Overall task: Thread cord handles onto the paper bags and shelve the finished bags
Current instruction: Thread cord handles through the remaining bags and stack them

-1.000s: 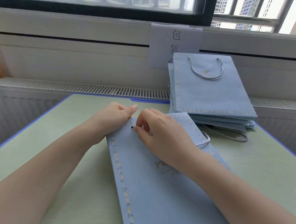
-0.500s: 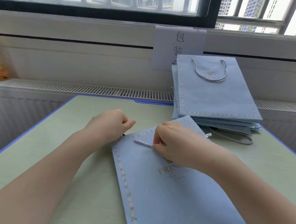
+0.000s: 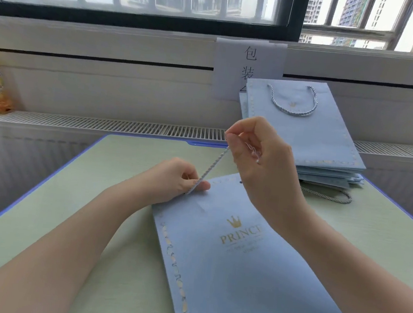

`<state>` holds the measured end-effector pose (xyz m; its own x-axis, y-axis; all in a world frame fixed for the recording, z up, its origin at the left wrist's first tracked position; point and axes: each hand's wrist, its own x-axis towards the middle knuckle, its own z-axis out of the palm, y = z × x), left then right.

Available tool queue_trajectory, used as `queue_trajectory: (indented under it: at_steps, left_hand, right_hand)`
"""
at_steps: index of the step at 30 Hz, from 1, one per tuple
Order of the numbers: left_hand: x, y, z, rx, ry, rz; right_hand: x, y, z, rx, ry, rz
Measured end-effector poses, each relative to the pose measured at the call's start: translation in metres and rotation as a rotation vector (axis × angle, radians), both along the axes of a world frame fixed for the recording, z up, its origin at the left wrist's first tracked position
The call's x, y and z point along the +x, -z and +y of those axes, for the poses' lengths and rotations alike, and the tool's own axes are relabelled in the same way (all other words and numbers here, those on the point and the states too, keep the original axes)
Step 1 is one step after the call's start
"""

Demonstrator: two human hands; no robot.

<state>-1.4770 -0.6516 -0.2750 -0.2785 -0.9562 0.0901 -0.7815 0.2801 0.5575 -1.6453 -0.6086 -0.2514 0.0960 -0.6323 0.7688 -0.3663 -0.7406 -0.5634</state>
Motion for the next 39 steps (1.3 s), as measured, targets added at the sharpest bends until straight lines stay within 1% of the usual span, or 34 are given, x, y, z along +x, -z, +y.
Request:
queue_trajectory:
  at_steps: [2, 4, 7, 9, 11, 12, 13, 14, 15, 16, 17, 18, 19, 20, 22, 25, 27, 28, 29, 30, 31, 32, 33, 34, 36, 39]
  left_hand:
    - [0.004, -0.002, 0.000, 0.060, 0.004, -0.047]
    - [0.011, -0.004, -0.001, 0.126, -0.009, -0.162]
    - [0.024, -0.006, -0.003, 0.212, -0.092, -0.271]
    - [0.030, -0.007, -0.005, 0.201, -0.172, -0.340]
    - [0.031, -0.007, -0.009, 0.060, -0.253, -0.394]
    - [0.028, -0.008, -0.008, -0.049, -0.283, -0.348]
    - [0.023, -0.010, -0.006, -0.159, -0.280, -0.221]
    - [0.017, -0.013, -0.001, -0.237, -0.228, -0.019]
    - [0.010, -0.018, 0.004, -0.245, -0.138, 0.210]
    - [0.004, -0.024, 0.011, -0.188, -0.022, 0.405]
    - [-0.003, -0.028, 0.018, -0.097, 0.084, 0.523]
    - [-0.007, -0.029, 0.023, -0.020, 0.170, 0.567]
    - [-0.011, -0.028, 0.027, 0.020, 0.237, 0.571]
    - [-0.014, -0.025, 0.028, 0.020, 0.272, 0.566]
    - [-0.014, -0.020, 0.025, -0.016, 0.267, 0.593]
    - [-0.006, -0.019, 0.018, -0.056, 0.242, 0.729]
    - [-0.001, -0.023, 0.016, -0.030, 0.227, 0.824]
    - [0.000, -0.024, 0.014, -0.011, 0.194, 0.841]
    - [0.000, -0.023, 0.013, -0.004, 0.142, 0.819]
    - [0.000, -0.020, 0.010, -0.015, 0.073, 0.748]
    - [-0.001, -0.014, 0.006, -0.043, 0.006, 0.631]
    - [-0.001, -0.008, 0.003, -0.082, -0.048, 0.469]
    - [-0.001, -0.002, 0.001, -0.106, -0.083, 0.302]
    - [-0.001, 0.004, -0.001, -0.109, -0.098, 0.177]
    - [-0.002, 0.013, -0.003, -0.053, -0.103, 0.068]
    - [-0.003, 0.013, -0.003, -0.030, -0.137, 0.009]
  right_hand:
    - [0.000, 0.001, 0.000, -0.014, 0.009, -0.017]
    - [-0.001, 0.000, 0.000, -0.014, 0.002, -0.058]
    - [-0.004, -0.005, 0.000, -0.037, 0.009, -0.144]
    - [-0.007, -0.009, 0.000, -0.064, 0.019, -0.205]
    - [-0.008, -0.012, 0.000, -0.087, 0.030, -0.221]
    - [-0.008, -0.012, -0.001, -0.085, 0.033, -0.207]
    - [-0.008, -0.011, -0.003, -0.076, 0.033, -0.181]
    - [-0.008, -0.009, -0.004, -0.060, 0.029, -0.146]
    - [-0.008, -0.006, -0.006, -0.043, 0.025, -0.100]
    - [-0.007, -0.003, -0.007, -0.028, 0.022, -0.044]
    - [-0.007, 0.000, -0.009, -0.018, 0.024, 0.018]
    - [-0.007, 0.003, -0.011, -0.008, 0.035, 0.084]
    - [-0.008, 0.006, -0.014, 0.006, 0.052, 0.151]
    - [-0.009, 0.008, -0.016, 0.029, 0.071, 0.216]
    - [-0.014, 0.012, -0.022, 0.096, 0.139, 0.384]
    - [-0.021, 0.017, -0.026, 0.260, 0.270, 0.692]
    - [-0.022, 0.017, -0.024, 0.338, 0.298, 0.796]
    - [-0.021, 0.017, -0.023, 0.349, 0.301, 0.818]
    - [-0.020, 0.017, -0.023, 0.351, 0.303, 0.822]
    - [-0.019, 0.016, -0.022, 0.344, 0.310, 0.803]
    - [-0.019, 0.016, -0.022, 0.324, 0.322, 0.763]
    - [-0.020, 0.016, -0.022, 0.292, 0.334, 0.702]
    - [-0.021, 0.016, -0.023, 0.251, 0.332, 0.624]
    - [-0.021, 0.016, -0.024, 0.206, 0.314, 0.533]
    - [-0.022, 0.015, -0.026, 0.141, 0.282, 0.385]
    - [-0.022, 0.016, -0.029, 0.134, 0.281, 0.330]
